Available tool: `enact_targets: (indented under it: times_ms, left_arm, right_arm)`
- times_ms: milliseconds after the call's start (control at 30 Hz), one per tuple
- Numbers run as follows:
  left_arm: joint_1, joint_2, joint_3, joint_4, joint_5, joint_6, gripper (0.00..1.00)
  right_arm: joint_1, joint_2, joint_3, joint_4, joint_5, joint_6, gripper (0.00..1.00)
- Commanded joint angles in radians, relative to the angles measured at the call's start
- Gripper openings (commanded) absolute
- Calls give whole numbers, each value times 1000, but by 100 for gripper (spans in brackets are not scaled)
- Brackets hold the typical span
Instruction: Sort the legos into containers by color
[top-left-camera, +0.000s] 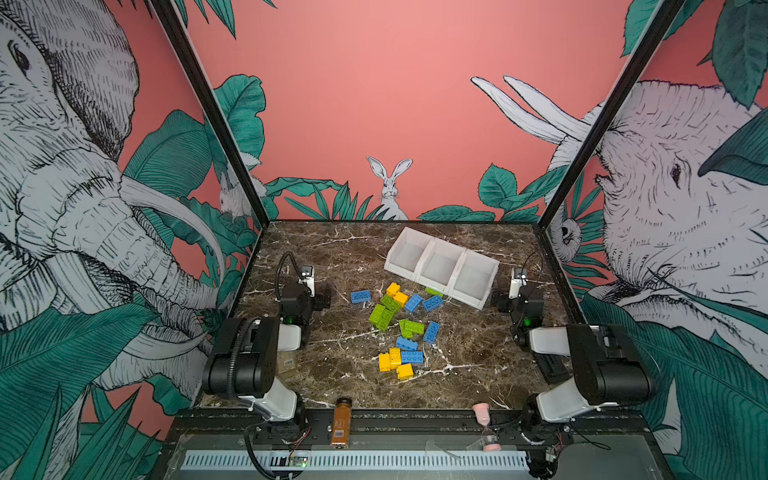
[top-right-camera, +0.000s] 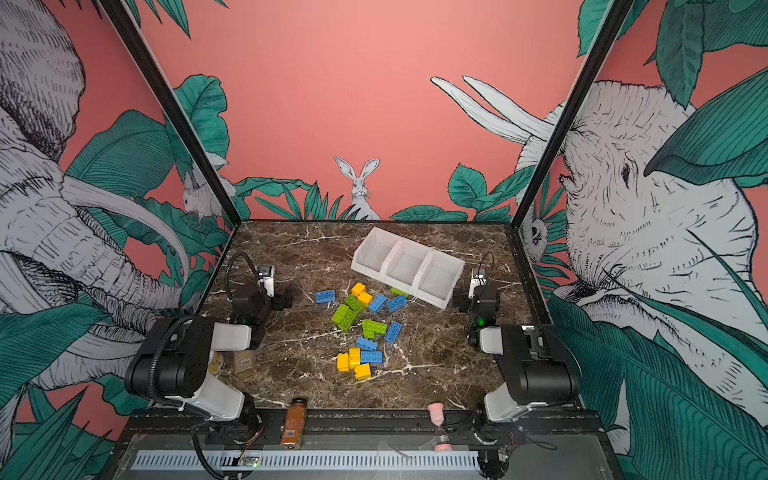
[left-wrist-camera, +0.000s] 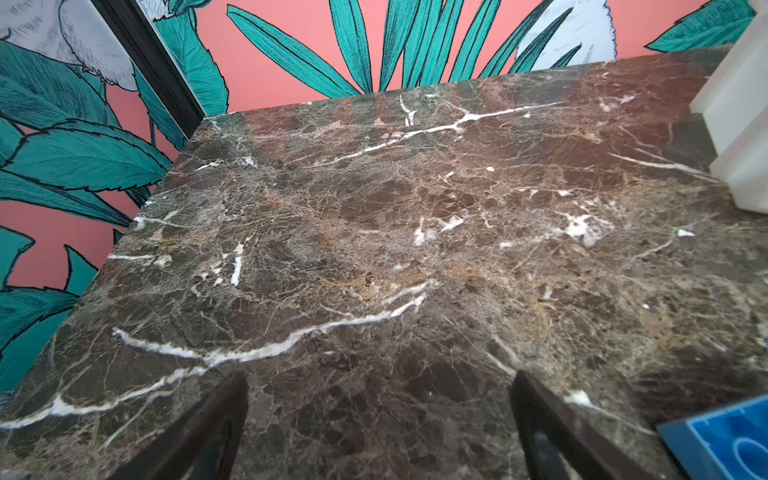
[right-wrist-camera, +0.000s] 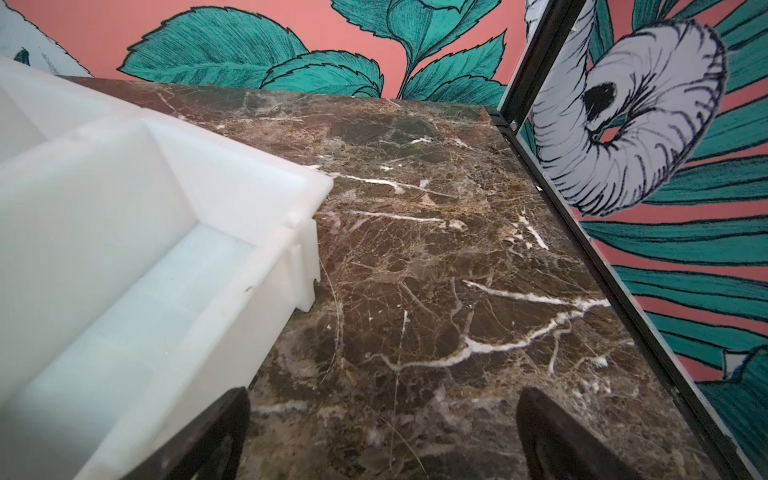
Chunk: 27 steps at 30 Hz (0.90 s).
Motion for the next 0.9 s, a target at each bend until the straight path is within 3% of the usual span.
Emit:
enact_targets:
  times_ms: [0, 867]
  left_arm:
    - [-3, -18, 14, -6, -2, 5, 99]
    - [-5, -17, 13, 0, -2, 6, 99]
  right_arm:
    - [1, -7, 11, 18, -6, -9, 98]
    - [4, -5, 18, 7, -31, -21, 98]
